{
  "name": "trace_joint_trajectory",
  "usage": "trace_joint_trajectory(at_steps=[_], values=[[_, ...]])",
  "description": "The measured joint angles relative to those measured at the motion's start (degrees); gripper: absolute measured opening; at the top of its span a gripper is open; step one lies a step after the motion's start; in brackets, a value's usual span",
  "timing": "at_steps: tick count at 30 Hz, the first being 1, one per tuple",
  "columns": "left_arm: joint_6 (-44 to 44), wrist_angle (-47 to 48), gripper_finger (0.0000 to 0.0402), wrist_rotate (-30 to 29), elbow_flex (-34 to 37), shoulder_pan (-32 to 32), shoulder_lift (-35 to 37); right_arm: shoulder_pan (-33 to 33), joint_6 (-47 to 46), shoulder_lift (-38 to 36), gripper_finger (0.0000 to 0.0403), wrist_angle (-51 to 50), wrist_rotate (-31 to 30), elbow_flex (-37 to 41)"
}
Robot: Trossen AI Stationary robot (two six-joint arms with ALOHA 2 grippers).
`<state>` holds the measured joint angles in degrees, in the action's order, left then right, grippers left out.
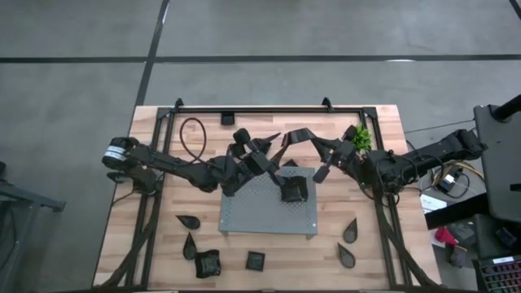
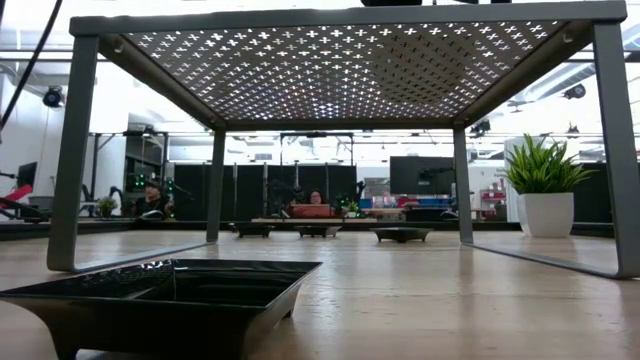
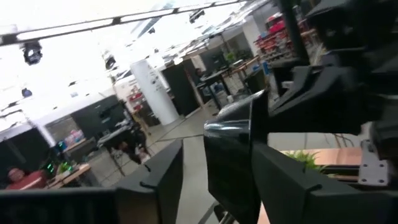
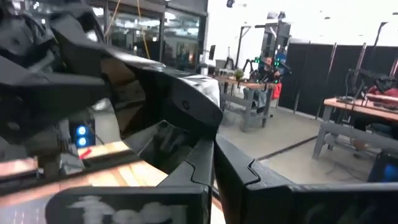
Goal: Pick & Place Mini shaped plates
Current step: Stack the top black distorted square plate on top of the black distorted square plate on the shelf
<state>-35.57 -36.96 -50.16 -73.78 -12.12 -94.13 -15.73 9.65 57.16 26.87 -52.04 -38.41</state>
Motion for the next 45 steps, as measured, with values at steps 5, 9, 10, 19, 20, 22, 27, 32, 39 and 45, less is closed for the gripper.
trace_joint_trajectory(at_steps=[5,9,10,19,20,22,27,32,39,45], values=[[-0.4,-0.1,0.019,0.6,0.0,-1.3,0.4,0.0,-6.7,-2.2,0.0008,-11.7,-0.1,-3.2],[-0.8,2.0,0.0191,1.3,0.0,-2.6,0.4,0.0,-13.5,-2.7,0.0008,-23.4,0.0,-7.2],[-0.7,3.3,0.0191,1.2,0.0,-3.2,0.4,0.0,-16.3,-2.7,0.0008,-27.2,0.3,-8.5],[8.1,19.1,0.0191,0.6,0.0,-8.2,0.4,0.3,-40.6,-1.6,0.0008,-55.0,19.7,-20.7],[8.7,20.0,0.0191,0.6,0.1,-8.7,0.4,0.7,-43.3,-1.4,0.0008,-57.2,22.4,-22.2],[9.1,20.2,0.0191,0.2,0.8,-9.8,0.4,1.5,-48.9,-1.2,0.0008,-62.0,26.5,-25.1],[10.8,19.4,0.0191,-0.3,3.7,-11.2,0.4,3.1,-60.7,1.1,0.0008,-71.3,33.2,-30.9],[13.4,15.9,0.0191,0.5,8.1,-11.2,1.4,5.4,-69.6,4.8,0.0008,-76.8,38.8,-33.9],[14.9,8.6,0.0191,8.7,17.0,-11.5,7.9,9.2,-74.3,10.5,0.0008,-80.5,50.2,-36.8],[17.7,6.2,0.0191,16.8,25.0,-11.5,16.7,13.1,-77.4,12.4,0.0008,-80.7,56.6,-38.3]])
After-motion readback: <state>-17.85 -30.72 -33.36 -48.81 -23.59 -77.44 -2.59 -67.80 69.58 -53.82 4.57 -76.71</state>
